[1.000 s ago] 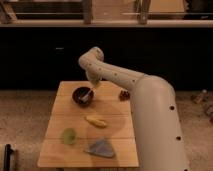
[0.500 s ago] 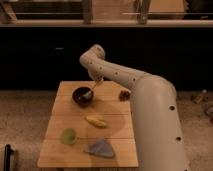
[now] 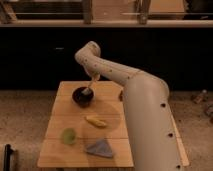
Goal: Wipe purple bowl with brush
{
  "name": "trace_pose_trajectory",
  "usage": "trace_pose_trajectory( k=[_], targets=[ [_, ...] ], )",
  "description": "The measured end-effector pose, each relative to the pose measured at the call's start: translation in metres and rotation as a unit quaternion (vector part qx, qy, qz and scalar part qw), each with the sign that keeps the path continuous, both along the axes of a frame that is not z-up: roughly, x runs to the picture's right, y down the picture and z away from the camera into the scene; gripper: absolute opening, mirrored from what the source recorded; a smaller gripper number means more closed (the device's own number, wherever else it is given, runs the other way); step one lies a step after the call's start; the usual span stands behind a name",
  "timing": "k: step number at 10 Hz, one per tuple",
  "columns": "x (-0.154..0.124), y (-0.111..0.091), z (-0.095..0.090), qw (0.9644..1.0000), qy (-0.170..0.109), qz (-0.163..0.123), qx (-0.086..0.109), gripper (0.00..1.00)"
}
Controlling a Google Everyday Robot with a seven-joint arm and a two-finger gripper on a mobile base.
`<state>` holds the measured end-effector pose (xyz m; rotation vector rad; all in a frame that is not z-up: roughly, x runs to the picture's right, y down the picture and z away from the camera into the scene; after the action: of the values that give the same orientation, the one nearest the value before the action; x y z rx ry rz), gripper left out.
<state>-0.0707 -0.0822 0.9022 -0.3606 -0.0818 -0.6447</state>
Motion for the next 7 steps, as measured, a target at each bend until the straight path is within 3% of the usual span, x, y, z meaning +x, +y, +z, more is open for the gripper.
trace_pose_trajectory(
  k=[3,7],
  targets=[
    [-0.022,-0.001,-0.008,0.9993,-0.030,-0.022,0.001,0.00],
    [-0.033,0.019,-0.022,0.9969,-0.061,-0.048,-0.011,0.00]
  ],
)
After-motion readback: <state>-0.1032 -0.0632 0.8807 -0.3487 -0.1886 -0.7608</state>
